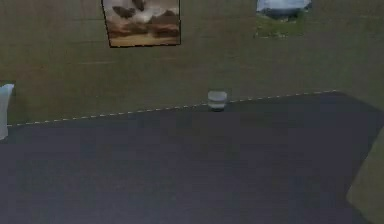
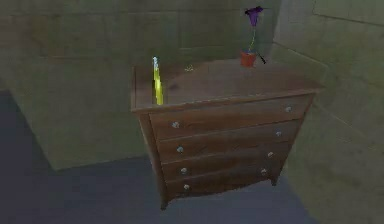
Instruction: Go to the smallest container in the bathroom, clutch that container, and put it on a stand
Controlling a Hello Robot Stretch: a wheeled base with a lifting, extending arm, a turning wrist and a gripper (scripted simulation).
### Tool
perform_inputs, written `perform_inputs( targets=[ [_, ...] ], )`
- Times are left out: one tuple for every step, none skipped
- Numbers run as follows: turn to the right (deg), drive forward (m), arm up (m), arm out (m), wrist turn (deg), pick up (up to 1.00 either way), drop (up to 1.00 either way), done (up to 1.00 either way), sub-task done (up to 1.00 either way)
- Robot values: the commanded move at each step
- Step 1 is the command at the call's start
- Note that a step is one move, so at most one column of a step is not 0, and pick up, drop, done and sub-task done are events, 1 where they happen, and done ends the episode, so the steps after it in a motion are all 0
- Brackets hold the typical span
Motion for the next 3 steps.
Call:
perform_inputs(
  targets=[
    [45.0, 0.00, 0.00, 0.00, 0.0, 0.00, 0.00, 0.00, 0.00],
    [30.0, 0.00, 0.00, 0.00, 0.0, 0.00, 0.00, 0.00, 0.00],
    [0.0, 0.55, 0.00, 0.00, 0.0, 0.00, 0.00, 0.00, 0.00]
  ],
)
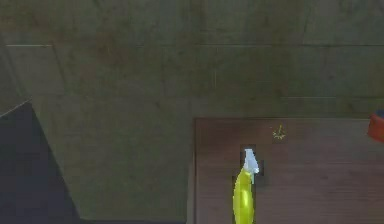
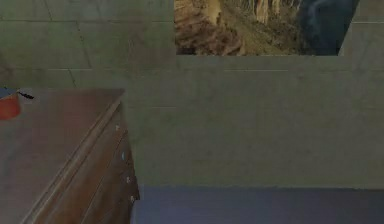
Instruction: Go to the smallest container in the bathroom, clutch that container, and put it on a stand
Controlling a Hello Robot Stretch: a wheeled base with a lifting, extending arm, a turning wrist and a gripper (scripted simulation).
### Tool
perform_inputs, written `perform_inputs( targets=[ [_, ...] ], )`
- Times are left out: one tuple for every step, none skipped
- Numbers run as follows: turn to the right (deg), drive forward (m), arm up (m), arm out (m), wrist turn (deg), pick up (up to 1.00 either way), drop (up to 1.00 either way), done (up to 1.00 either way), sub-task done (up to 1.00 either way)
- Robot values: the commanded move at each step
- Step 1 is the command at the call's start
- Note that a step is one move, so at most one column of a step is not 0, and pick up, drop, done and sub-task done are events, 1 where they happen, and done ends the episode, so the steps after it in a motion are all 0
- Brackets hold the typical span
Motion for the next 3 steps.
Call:
perform_inputs(
  targets=[
    [-45.0, 0.00, 0.00, 0.00, 0.0, 0.00, 0.00, 0.00, 0.00],
    [-21.0, 0.00, 0.00, 0.00, 0.0, 0.00, 0.00, 0.00, 0.00],
    [0.0, 0.00, 0.50, 0.00, 0.0, 0.00, 0.00, 0.00, 0.00]
  ],
)
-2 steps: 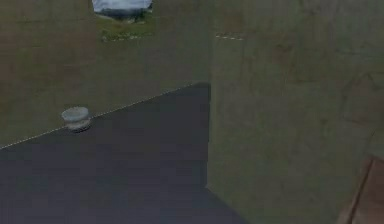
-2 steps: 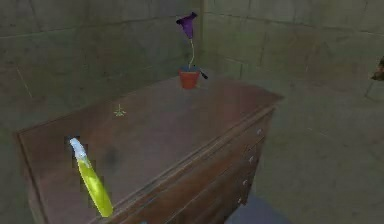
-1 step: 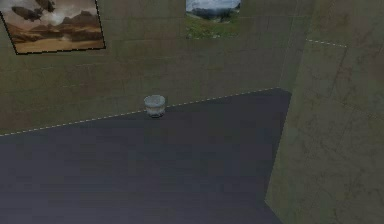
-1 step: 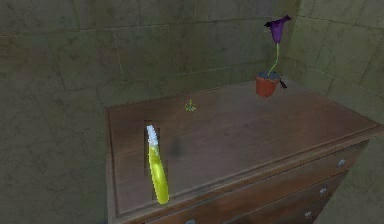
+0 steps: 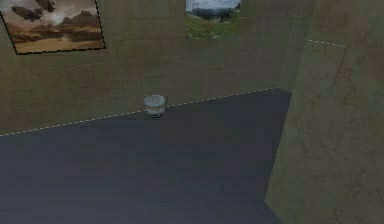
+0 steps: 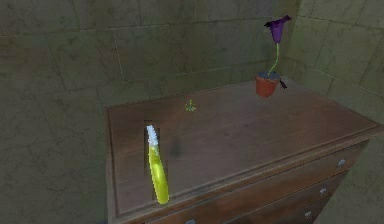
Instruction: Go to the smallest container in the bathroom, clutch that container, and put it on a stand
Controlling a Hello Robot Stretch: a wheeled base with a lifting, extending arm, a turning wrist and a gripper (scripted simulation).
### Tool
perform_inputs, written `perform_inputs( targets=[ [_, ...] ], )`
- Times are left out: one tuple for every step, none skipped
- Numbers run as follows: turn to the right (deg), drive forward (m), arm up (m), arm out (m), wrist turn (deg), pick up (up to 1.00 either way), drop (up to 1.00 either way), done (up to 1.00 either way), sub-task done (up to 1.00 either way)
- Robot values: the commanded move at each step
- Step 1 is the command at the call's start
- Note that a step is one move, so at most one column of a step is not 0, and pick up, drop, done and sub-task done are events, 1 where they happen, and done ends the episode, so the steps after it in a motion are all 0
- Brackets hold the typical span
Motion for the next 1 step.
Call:
perform_inputs(
  targets=[
    [0.0, 0.00, 0.38, 0.00, 0.0, 0.00, 0.00, 0.00, 0.00]
  ],
)
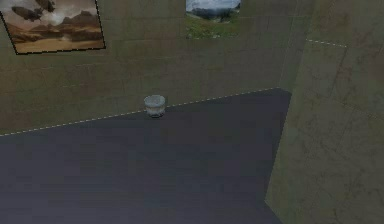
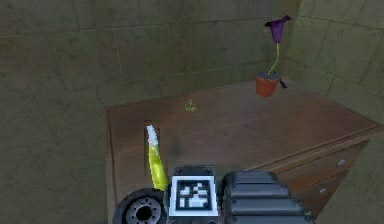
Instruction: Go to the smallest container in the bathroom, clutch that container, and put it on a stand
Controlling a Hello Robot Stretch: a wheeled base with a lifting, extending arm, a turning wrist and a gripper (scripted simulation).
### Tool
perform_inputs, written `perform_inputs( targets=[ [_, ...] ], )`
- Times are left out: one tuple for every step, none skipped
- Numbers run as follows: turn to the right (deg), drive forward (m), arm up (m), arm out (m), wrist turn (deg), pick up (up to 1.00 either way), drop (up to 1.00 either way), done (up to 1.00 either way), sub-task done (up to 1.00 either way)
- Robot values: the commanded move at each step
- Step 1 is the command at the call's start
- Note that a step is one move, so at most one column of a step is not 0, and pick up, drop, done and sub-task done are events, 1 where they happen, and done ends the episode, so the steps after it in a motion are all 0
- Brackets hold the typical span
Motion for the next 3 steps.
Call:
perform_inputs(
  targets=[
    [0.0, 0.00, 0.00, 0.04, 0.0, 0.00, 0.00, 0.00, 0.00],
    [0.0, 0.00, 0.00, 0.00, 45.0, 0.00, 0.00, 0.00, 0.00],
    [0.0, 0.00, 0.00, 0.00, 45.0, 0.00, 0.00, 0.00, 0.00]
  ],
)
